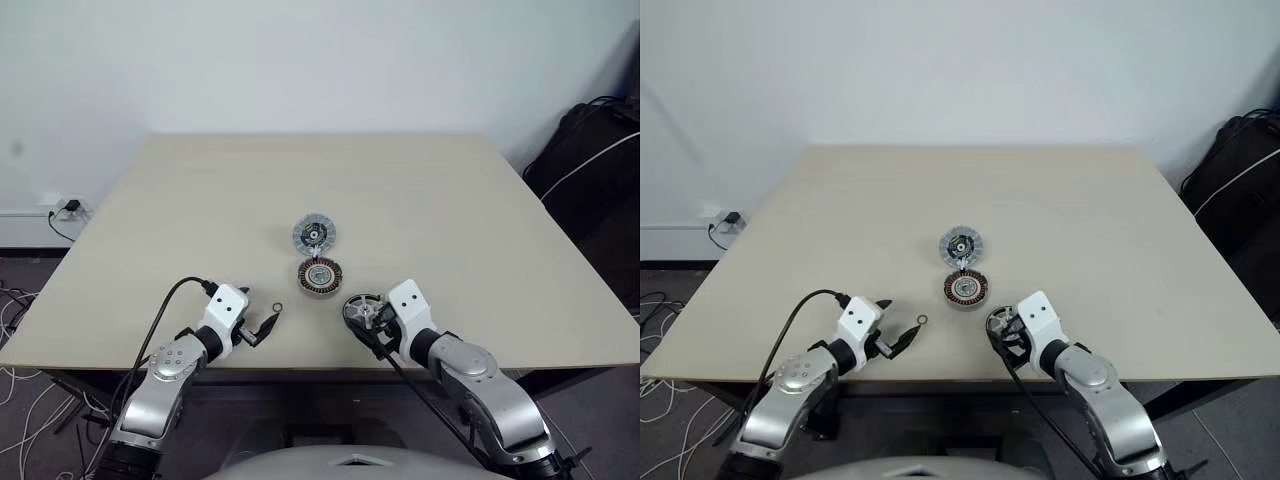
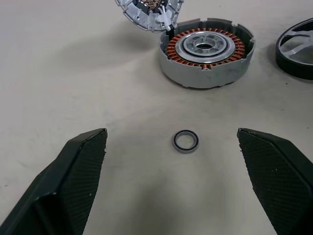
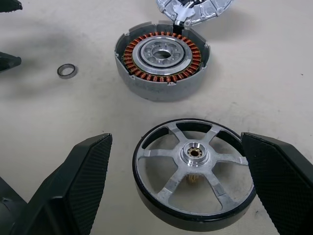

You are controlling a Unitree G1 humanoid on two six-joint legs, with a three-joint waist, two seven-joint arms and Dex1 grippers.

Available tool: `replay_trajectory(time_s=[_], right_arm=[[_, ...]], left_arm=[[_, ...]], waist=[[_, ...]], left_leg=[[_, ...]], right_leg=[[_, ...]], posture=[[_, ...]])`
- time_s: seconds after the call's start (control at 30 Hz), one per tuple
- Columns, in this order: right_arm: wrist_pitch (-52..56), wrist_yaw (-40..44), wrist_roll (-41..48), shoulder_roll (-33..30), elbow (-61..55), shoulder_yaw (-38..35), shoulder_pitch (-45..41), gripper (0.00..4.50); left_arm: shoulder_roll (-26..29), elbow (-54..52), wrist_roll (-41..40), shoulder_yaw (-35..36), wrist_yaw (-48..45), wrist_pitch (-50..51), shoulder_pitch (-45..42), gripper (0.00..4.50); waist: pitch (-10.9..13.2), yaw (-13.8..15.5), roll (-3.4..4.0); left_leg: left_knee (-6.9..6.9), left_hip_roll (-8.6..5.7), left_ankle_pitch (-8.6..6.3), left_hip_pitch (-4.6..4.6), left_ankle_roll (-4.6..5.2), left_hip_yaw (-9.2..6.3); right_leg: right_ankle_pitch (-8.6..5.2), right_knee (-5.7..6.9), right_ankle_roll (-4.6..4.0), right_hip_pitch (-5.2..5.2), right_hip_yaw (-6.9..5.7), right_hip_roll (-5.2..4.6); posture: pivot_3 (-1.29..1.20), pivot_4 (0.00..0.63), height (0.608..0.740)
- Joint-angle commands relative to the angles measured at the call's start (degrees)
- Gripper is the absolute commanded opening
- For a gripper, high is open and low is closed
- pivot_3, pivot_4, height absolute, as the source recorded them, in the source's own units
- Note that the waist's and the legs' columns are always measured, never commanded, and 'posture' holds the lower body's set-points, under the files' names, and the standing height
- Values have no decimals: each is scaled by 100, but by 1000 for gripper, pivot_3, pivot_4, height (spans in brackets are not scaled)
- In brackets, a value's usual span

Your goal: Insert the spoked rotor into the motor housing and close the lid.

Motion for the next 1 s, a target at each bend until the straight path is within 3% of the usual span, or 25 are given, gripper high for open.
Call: replay_trajectory(time_s=[0.03,0.47,0.77,0.87,1.0], right_arm=[[-355,-97,-249,-23,-147,41,-105,4477],[-672,-97,-556,48,-53,133,-149,4477],[-706,-151,-579,84,-138,79,-47,4477],[-709,-175,-590,107,-162,68,-17,4500],[-726,-183,-597,121,-173,62,11,4500]], left_arm=[[-82,111,69,-56,62,-65,-167,4486],[-524,1459,365,-376,203,191,-1244,4486],[-549,1883,531,-491,148,452,-1632,4486],[-512,1880,549,-530,70,500,-1628,3917],[-456,1806,582,-564,35,547,-1560,2590]], waist=[[0,7,0],[2,27,-4],[2,22,-5],[1,23,-5],[0,21,-5]], left_leg=[[0,0,0,0,0,0],[5,-1,9,-1,13,-2],[5,-1,10,-2,13,-3],[6,-1,9,-2,13,-3],[7,-1,11,0,11,-3]], right_leg=[[0,0,1,0,0,0],[9,0,-3,0,-6,1],[14,0,-13,-1,-5,1],[14,0,-11,0,-5,0],[9,3,-3,2,-5,0]], posture=[[0,0,740],[0,0,740],[0,0,740],[0,0,740],[0,0,740]])
